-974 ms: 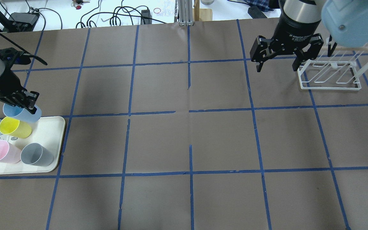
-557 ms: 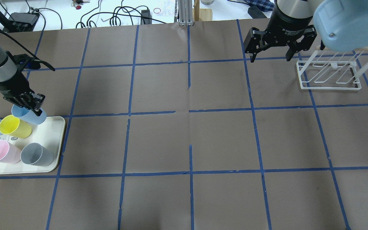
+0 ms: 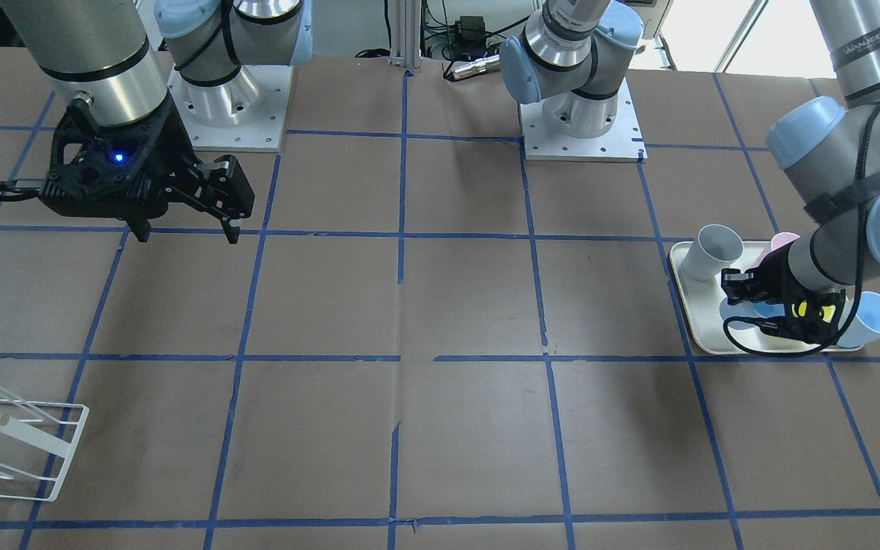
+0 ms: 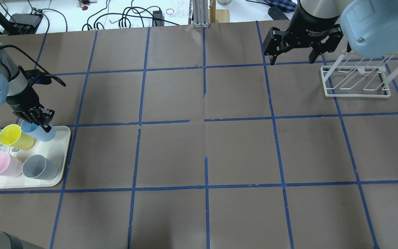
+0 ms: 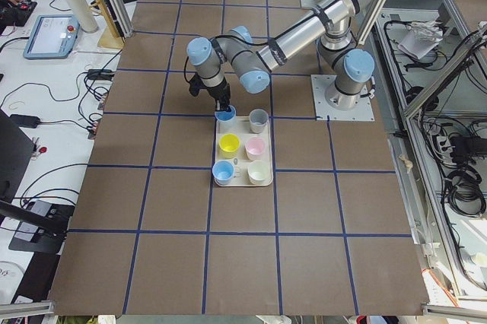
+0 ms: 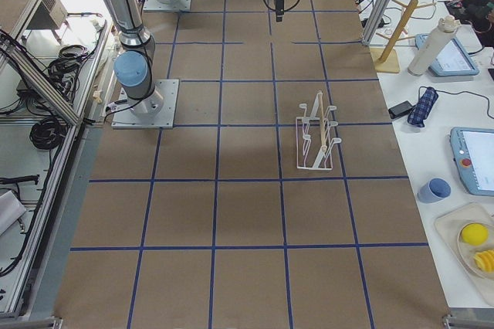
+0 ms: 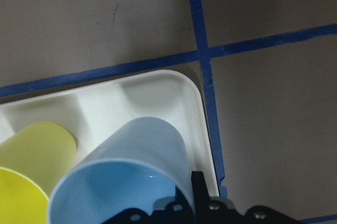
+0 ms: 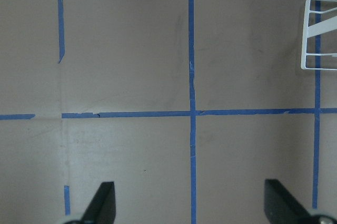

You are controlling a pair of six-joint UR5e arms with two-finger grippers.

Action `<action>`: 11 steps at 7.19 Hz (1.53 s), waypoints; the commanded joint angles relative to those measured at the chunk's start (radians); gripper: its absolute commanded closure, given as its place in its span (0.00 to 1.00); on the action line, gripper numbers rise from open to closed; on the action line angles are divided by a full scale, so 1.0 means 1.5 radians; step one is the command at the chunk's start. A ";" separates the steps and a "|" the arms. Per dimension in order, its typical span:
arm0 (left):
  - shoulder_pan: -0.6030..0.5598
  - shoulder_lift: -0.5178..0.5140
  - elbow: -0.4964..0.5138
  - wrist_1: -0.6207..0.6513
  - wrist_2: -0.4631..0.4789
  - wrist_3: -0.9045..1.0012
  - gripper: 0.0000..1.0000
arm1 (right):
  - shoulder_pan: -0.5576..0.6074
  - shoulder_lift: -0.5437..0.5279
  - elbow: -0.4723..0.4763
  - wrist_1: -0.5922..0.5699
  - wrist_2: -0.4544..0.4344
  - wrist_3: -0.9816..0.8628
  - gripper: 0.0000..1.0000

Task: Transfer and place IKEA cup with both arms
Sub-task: 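Lower the cup onto the tray beside the yellow cup with the left gripper, then open the left gripper and raise it away from the cup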

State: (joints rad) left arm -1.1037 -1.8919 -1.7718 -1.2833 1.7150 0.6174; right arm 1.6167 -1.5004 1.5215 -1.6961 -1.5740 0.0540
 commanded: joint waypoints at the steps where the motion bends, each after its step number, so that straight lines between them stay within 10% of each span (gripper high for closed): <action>1: 0.024 -0.025 0.000 0.002 -0.001 0.010 1.00 | 0.000 -0.001 0.000 0.000 0.002 0.000 0.00; 4: 0.023 -0.028 -0.001 -0.010 -0.016 0.005 1.00 | 0.000 -0.001 0.000 0.000 0.003 0.000 0.00; 5: 0.025 -0.028 -0.002 -0.011 -0.027 0.007 0.78 | 0.000 -0.001 0.000 0.000 0.003 0.000 0.00; 6: 0.025 -0.026 -0.002 -0.018 -0.050 0.004 0.18 | 0.000 -0.001 -0.001 0.000 0.003 0.000 0.00; 7: 0.024 -0.014 -0.001 -0.029 -0.050 0.004 0.00 | 0.000 0.000 -0.001 0.000 0.003 0.001 0.00; 11: -0.016 0.092 0.120 -0.185 -0.078 -0.106 0.00 | 0.000 0.000 0.000 0.000 0.004 0.001 0.00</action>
State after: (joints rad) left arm -1.0958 -1.8083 -1.6548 -1.4911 1.6198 0.5466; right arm 1.6168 -1.4995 1.5210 -1.6959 -1.5697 0.0534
